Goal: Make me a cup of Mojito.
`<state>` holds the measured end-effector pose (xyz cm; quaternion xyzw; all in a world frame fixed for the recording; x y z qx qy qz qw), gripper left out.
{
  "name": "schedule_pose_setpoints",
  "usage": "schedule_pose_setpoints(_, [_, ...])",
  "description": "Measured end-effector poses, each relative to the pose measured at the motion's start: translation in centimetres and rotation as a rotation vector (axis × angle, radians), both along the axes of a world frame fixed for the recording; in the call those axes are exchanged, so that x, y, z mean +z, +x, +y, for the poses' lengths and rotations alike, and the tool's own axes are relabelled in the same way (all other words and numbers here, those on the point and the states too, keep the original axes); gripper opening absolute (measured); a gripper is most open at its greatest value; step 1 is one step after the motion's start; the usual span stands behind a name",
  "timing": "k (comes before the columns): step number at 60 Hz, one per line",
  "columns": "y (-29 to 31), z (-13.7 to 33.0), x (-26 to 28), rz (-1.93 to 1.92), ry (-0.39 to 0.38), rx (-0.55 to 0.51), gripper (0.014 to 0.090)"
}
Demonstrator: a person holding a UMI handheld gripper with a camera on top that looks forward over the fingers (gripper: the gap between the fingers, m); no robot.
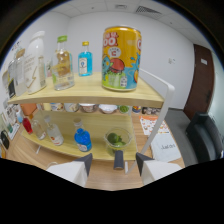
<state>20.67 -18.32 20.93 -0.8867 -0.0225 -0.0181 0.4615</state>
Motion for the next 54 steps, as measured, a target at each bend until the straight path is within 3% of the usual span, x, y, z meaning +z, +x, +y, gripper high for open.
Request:
schedule_pose_setpoints(8, [0.8,1.8,-2.1,-0.003,-0.062,-0.014,0.0696])
schedule_pose_setpoints(22, [1.0,3.0,-4.4,0.034,-0.128,-0.025,0.0369])
schedule_pose_setpoints(27, [0.8,2.9,-4.9,0.064,-0.145,-0.031,0.0365])
schedule_pose_setpoints(32, [1.1,3.0,-4.8,0.063,-0.135,-0.042,0.0185])
schedule_pose_setpoints(54, [1.4,2.2,-2.4,0.048,-0.069,-0.070,0.0162])
